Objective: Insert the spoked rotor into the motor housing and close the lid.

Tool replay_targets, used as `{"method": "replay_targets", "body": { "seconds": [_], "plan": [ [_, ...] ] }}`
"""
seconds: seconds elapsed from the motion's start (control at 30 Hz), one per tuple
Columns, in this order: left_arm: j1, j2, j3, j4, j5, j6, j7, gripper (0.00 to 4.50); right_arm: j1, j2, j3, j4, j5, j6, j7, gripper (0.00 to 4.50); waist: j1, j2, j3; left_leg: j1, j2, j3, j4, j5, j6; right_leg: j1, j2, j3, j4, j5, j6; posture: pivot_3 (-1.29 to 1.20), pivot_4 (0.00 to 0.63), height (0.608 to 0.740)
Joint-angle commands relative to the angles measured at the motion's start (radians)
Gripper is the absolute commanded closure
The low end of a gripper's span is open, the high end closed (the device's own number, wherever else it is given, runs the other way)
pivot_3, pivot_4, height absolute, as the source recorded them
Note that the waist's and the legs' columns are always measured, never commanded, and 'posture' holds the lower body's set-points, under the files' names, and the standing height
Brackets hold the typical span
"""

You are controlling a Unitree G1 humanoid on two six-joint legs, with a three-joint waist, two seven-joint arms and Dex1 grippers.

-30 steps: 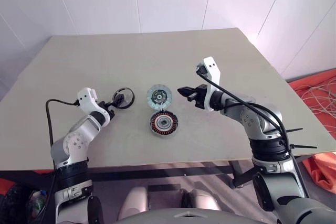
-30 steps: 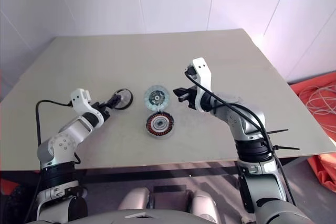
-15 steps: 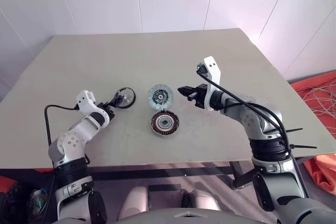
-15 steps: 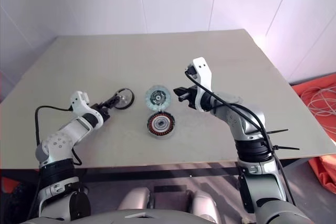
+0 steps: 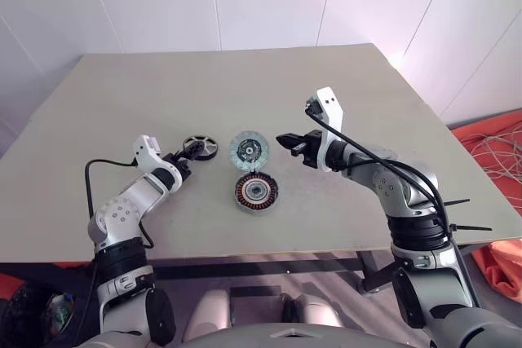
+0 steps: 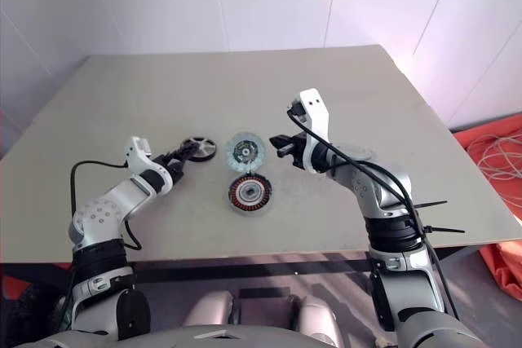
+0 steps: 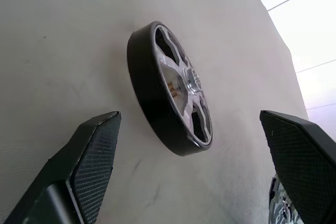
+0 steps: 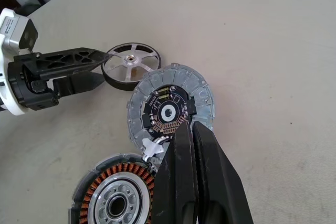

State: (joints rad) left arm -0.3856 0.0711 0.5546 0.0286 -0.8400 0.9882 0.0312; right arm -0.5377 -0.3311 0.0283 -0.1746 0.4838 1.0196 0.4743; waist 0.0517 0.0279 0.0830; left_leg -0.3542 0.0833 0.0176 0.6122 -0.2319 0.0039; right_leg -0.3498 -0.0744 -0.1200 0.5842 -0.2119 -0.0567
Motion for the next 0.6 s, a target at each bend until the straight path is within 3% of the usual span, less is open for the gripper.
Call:
{"method": "replay_targets", "body": {
  "seconds": [0.03,0.2,0.3,0.47,0.6],
  "plan": [
    [-0.026,-0.001,-0.004,-0.01,-0.027,-0.027,-0.006,0.0,-0.022,-0.001,-0.016,-0.016,0.0,-0.021,-0.006,4.48,0.0,0.0,0.0,0.0,0.0,0.0,0.0,0.0,0.0,0.0,0.0,0.0,0.0,0.0,0.0,0.0,0.0,0.74],
    [-0.027,0.0,-0.004,-0.002,-0.028,-0.034,0.003,0.0,-0.023,-0.001,-0.018,-0.016,0.001,-0.024,-0.008,4.48,0.0,0.0,0.0,-0.001,0.0,0.0,0.0,0.0,0.0,-0.001,0.0,0.0,0.0,0.0,0.0,0.0,0.0,0.74],
    [-0.031,-0.005,0.0,0.01,-0.027,-0.044,0.017,0.59,-0.025,0.0,-0.018,-0.014,0.001,-0.025,-0.009,4.5,0.0,0.0,0.0,-0.001,0.0,0.0,0.0,0.0,0.0,-0.001,0.0,0.0,0.0,0.0,0.0,0.0,0.0,0.74],
    [-0.032,-0.005,-0.001,0.02,-0.041,-0.047,0.017,2.17,-0.027,0.0,-0.019,-0.013,0.002,-0.026,-0.012,4.5,0.0,0.0,0.0,-0.001,0.0,0.0,0.0,0.0,0.0,-0.001,0.0,0.0,0.0,0.0,0.0,0.0,0.0,0.74],
    [-0.032,-0.005,-0.001,0.029,-0.049,-0.053,0.012,2.17,-0.028,-0.001,-0.017,-0.012,0.002,-0.027,-0.011,4.5,0.0,0.0,0.0,-0.002,0.0,0.0,0.0,0.0,0.0,-0.001,0.0,0.0,0.0,0.0,0.0,0.0,0.0,0.74]
  ]
}}
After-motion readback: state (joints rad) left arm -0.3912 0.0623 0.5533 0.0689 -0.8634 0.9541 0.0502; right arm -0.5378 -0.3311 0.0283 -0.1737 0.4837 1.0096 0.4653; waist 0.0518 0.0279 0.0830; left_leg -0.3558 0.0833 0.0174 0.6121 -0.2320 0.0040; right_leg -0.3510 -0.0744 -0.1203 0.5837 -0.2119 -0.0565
